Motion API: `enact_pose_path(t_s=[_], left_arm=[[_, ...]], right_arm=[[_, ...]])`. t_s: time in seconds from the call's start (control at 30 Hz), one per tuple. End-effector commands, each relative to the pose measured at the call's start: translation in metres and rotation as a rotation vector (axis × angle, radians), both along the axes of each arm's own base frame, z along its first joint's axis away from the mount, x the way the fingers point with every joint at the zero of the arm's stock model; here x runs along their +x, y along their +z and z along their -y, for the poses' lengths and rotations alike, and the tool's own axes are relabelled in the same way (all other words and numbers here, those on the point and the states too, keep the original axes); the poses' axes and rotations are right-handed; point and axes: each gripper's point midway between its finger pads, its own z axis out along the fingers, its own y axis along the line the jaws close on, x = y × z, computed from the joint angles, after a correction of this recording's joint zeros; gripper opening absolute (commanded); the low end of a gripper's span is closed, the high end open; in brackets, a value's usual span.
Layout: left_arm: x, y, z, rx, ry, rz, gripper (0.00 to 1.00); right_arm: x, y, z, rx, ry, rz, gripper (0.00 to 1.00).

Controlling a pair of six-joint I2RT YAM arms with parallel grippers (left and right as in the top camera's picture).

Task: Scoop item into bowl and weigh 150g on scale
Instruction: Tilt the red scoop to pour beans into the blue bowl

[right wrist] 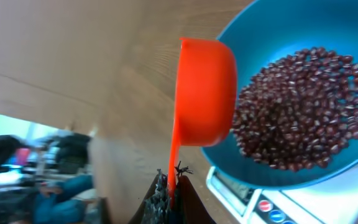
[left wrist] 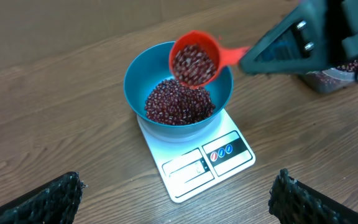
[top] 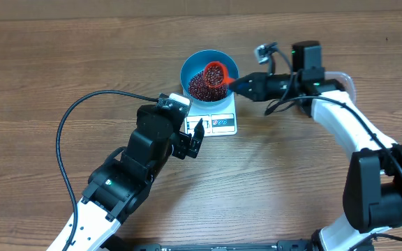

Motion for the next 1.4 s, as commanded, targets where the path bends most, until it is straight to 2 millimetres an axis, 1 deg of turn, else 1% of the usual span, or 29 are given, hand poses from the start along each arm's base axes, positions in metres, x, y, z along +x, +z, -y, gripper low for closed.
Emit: enact_pose_path(t_s=[0.0, 0.13, 0.27, 0.67, 0.77, 1.37], left_arm=[[-0.001, 0.009, -0.003, 0.012, -0.003, 0.034, 1.00], [-0.001, 0.009, -0.003, 0.012, -0.003, 0.034, 1.00], [-0.001, 0.009, -0.003, 0.012, -0.003, 0.034, 1.00], [-0.001, 0.009, -0.003, 0.012, -0.003, 0.034, 0.99], [-0.001, 0.009, -0.003, 0.012, -0.003, 0.034, 1.00], [-0.001, 0.009, -0.003, 0.013, -0.003, 0.034, 0.99]], right_arm=[[0.010, -0.015, 0.001, -0.118, -0.024, 0.099, 0.04], [0.012, -0.021, -0.004, -0.209, 0.029, 0.243, 0.04], [0.018, -0.025, -0.001, -0.304, 0.071, 0.388, 0.04], [0.019, -0.026, 0.000, -0.486, 0.392, 0.937, 0.04], [0.019, -0.025, 0.000, -0.513, 0.442, 1.024, 0.04], [0.020, -0.024, -0.001, -0.517, 0.445, 1.042, 0.04]])
